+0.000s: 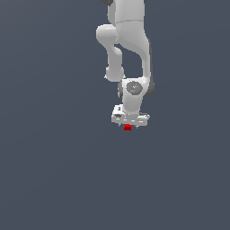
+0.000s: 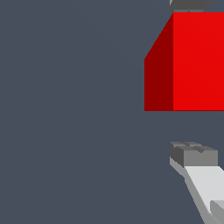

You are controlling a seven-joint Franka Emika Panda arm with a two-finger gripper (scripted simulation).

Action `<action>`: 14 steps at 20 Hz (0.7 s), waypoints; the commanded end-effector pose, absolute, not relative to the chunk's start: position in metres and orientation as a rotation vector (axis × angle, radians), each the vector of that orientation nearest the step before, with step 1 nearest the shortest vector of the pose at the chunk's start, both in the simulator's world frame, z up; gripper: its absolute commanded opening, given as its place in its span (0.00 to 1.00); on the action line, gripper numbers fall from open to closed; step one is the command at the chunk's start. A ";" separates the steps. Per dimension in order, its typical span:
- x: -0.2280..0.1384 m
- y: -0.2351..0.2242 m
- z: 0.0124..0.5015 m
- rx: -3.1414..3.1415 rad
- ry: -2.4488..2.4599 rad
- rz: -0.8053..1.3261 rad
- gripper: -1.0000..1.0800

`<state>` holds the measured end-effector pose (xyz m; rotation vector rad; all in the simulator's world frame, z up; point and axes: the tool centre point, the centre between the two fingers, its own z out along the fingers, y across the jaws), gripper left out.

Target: Pick up the red cube and move it to a goal position.

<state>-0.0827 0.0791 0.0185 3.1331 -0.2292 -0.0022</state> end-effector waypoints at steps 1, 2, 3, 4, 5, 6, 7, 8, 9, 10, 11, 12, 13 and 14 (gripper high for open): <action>-0.081 0.078 0.020 3.133 -0.230 0.000 0.96; -0.081 0.078 0.020 3.133 -0.230 0.000 0.00; -0.081 0.078 0.020 3.133 -0.230 0.000 0.00; -0.081 0.078 0.020 3.133 -0.230 0.000 0.00; -0.081 0.078 0.020 3.133 -0.230 0.000 0.00; -0.081 0.078 0.020 3.133 -0.230 0.000 0.00; -0.081 0.078 0.020 3.133 -0.230 0.000 0.00; -0.081 0.078 0.020 3.133 -0.230 0.000 0.00; -0.081 0.078 0.020 3.133 -0.230 0.000 0.00; -0.081 0.078 0.020 3.133 -0.230 0.000 0.00; -0.081 0.078 0.020 3.133 -0.230 0.000 0.00; -0.082 0.078 0.020 3.133 -0.229 -0.001 0.00; -0.082 0.078 0.020 3.133 -0.229 -0.001 0.00; -0.082 0.078 0.021 3.133 -0.229 -0.001 0.00</action>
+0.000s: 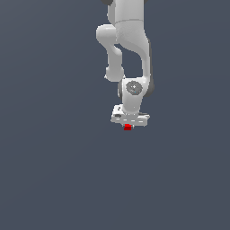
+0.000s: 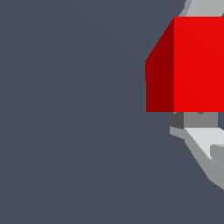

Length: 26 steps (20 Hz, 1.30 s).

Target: Pick up the red cube and move it to a goal position.

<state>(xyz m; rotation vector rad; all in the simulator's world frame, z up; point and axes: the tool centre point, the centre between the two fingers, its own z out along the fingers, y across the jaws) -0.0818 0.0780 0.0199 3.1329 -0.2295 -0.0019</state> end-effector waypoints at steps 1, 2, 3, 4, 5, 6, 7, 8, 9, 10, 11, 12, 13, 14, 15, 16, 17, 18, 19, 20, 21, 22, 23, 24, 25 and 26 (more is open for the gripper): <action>-0.082 0.078 0.022 3.133 -0.229 -0.001 0.00; -0.082 0.078 0.024 3.133 -0.229 -0.001 0.00; -0.082 0.077 0.026 3.133 -0.229 -0.001 0.00; -0.082 0.077 0.029 3.133 -0.229 -0.001 0.00; -0.082 0.076 0.032 3.133 -0.229 -0.001 0.00; -0.082 0.076 0.036 3.133 -0.229 -0.001 0.00; -0.082 0.075 0.041 3.133 -0.229 -0.001 0.00; -0.082 0.074 0.046 3.133 -0.229 -0.001 0.00; -0.083 0.074 0.051 3.133 -0.229 -0.001 0.00; -0.083 0.073 0.057 3.133 -0.229 -0.001 0.00; -0.083 0.072 0.064 3.133 -0.229 -0.001 0.00; -0.083 0.071 0.071 3.133 -0.229 -0.001 0.00; -0.083 0.070 0.079 3.133 -0.229 -0.001 0.00; -0.083 0.069 0.087 3.133 -0.229 -0.001 0.00; -0.083 0.068 0.095 3.133 -0.229 -0.001 0.00; -0.083 0.066 0.103 3.133 -0.229 -0.001 0.00; -0.083 0.065 0.110 3.133 -0.229 -0.001 0.00; -0.083 0.065 0.117 3.133 -0.229 -0.001 0.00; -0.083 0.064 0.123 3.133 -0.229 -0.001 0.00; -0.083 0.063 0.128 3.133 -0.229 -0.001 0.00; -0.083 0.062 0.134 3.133 -0.229 -0.001 0.00; -0.083 0.062 0.138 3.133 -0.229 -0.001 0.00; -0.083 0.061 0.142 3.133 -0.229 -0.001 0.00; -0.083 0.060 0.146 3.133 -0.230 0.000 0.00; -0.083 0.060 0.149 3.133 -0.230 0.000 0.00; -0.083 0.060 0.151 3.133 -0.230 0.000 0.00</action>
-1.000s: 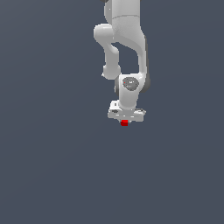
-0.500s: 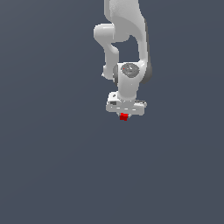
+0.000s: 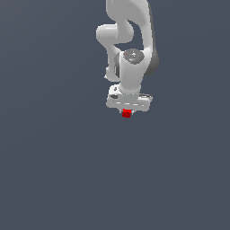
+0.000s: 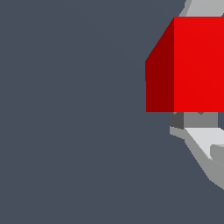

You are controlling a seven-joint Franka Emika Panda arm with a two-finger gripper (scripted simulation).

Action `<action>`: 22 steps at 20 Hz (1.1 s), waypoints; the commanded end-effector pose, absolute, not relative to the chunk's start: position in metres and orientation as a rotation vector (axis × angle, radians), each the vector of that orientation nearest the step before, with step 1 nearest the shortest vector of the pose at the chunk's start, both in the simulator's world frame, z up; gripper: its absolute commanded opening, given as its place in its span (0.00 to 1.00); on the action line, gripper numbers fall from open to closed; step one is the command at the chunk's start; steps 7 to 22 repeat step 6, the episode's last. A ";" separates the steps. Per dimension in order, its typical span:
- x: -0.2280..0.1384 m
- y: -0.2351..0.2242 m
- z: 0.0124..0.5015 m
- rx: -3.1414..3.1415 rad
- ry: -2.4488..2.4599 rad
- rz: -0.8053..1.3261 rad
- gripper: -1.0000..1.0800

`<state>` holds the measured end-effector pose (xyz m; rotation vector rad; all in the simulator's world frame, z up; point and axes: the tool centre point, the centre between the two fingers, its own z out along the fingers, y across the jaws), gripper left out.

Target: Pick up the red cube and move it to a goal position.

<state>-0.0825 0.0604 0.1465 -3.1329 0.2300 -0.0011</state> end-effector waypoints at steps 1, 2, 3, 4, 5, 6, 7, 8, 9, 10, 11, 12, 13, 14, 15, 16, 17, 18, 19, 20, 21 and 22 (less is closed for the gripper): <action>-0.082 0.060 0.153 -3.133 0.230 0.000 0.00; -0.082 0.059 0.154 -3.133 0.230 0.000 0.00; -0.082 0.059 0.154 -3.133 0.230 0.000 0.00; -0.082 0.059 0.154 -3.133 0.230 0.000 0.00; -0.081 0.060 0.154 -3.133 0.230 0.000 0.00; -0.081 0.060 0.153 -3.133 0.230 0.000 0.00; -0.081 0.060 0.153 -3.133 0.230 0.000 0.00; -0.081 0.060 0.153 -3.133 0.230 0.000 0.00; -0.081 0.060 0.153 -3.133 0.230 0.000 0.00; -0.081 0.060 0.153 -3.133 0.230 0.000 0.00; -0.081 0.060 0.153 -3.133 0.230 0.000 0.00; -0.081 0.060 0.153 -3.133 0.230 0.000 0.00; -0.081 0.060 0.153 -3.133 0.230 0.000 0.00; -0.081 0.060 0.153 -3.133 0.230 0.000 0.00; -0.081 0.060 0.153 -3.133 0.230 0.000 0.00; -0.081 0.060 0.153 -3.133 0.230 0.000 0.00; -0.081 0.060 0.153 -3.133 0.230 0.000 0.00; -0.081 0.060 0.153 -3.133 0.230 0.000 0.00; -0.081 0.060 0.153 -3.133 0.230 0.000 0.00; -0.081 0.060 0.153 -3.133 0.230 0.000 0.00; -0.081 0.060 0.153 -3.133 0.230 0.000 0.00; -0.081 0.060 0.153 -3.133 0.230 0.000 0.00</action>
